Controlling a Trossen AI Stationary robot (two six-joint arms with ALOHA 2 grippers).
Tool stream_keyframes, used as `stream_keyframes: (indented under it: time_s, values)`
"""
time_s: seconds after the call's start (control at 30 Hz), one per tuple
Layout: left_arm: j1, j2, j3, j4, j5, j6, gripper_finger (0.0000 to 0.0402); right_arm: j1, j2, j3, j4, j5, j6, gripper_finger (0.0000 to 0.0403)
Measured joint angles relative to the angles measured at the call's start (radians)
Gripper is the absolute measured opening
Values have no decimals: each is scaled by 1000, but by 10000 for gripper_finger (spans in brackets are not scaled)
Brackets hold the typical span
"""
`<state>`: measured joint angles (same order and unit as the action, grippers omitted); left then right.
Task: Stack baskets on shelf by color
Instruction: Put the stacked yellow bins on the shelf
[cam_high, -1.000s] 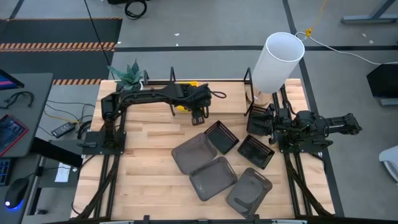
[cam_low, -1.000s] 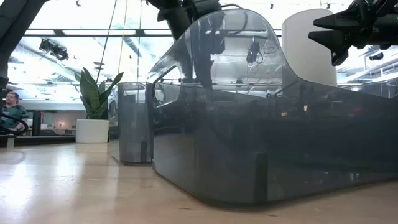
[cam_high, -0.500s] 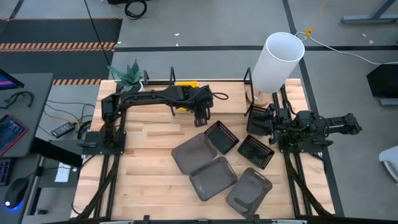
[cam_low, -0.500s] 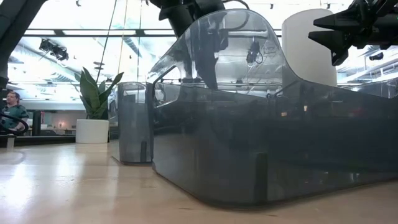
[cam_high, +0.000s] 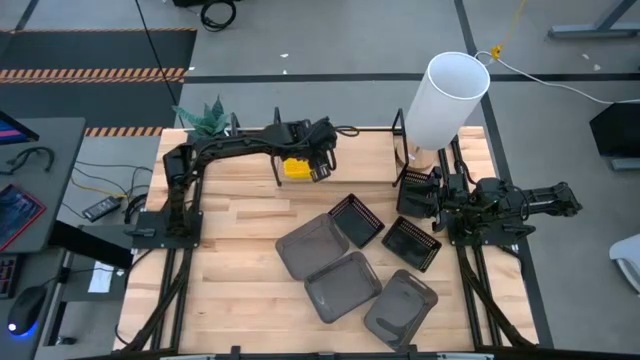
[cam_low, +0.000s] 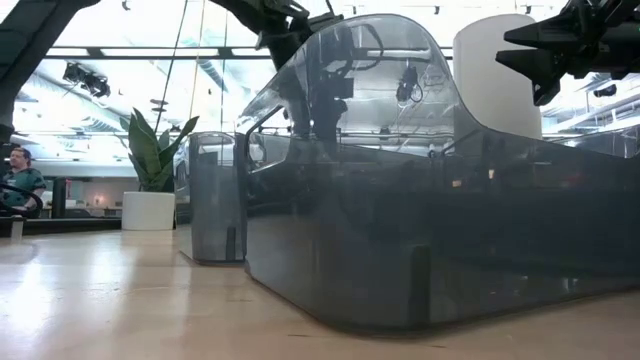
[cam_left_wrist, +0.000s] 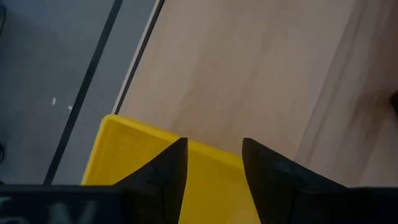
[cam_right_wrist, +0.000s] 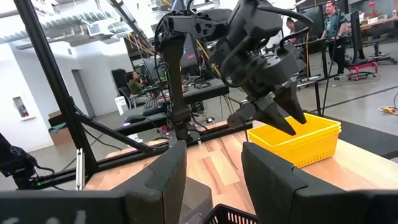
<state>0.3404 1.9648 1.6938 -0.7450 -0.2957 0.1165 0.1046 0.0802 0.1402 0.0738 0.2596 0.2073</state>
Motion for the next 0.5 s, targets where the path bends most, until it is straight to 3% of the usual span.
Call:
stream_keyframes:
  time_s: [0.37, 0.5]
  values:
    - [2, 37, -1, 48, 0, 1, 160, 0, 0, 0, 2, -1, 0, 160]
    - [2, 43, 0, 46, -46, 23, 160, 0, 0, 0, 6, 1, 0, 160]
